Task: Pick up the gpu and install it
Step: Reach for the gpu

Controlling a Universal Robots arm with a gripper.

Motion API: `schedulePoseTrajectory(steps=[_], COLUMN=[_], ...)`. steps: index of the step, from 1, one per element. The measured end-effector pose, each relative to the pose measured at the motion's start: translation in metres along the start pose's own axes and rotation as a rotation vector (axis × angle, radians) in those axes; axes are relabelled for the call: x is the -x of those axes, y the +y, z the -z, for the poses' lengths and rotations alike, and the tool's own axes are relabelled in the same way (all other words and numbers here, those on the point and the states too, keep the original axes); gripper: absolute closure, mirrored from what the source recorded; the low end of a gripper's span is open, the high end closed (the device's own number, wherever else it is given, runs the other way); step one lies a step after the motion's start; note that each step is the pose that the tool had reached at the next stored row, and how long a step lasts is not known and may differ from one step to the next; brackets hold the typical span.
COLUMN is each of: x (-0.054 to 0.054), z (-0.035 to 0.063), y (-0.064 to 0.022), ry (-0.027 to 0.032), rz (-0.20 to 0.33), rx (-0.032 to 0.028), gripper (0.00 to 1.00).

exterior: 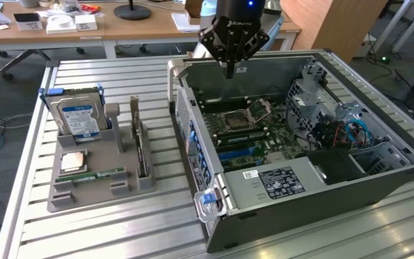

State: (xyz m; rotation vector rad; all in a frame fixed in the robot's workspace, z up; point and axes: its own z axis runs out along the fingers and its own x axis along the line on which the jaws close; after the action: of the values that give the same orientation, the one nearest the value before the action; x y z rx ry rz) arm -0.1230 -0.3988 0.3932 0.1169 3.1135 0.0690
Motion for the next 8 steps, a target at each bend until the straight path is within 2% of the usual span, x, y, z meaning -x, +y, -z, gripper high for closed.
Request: schedulePoseTrajectory(steps=[8], x=[-0.0107], z=[0.0004], y=[-0.0008], ry=[0.0001], rz=[0.000], rx=[-0.0001], gripper=[0.90])
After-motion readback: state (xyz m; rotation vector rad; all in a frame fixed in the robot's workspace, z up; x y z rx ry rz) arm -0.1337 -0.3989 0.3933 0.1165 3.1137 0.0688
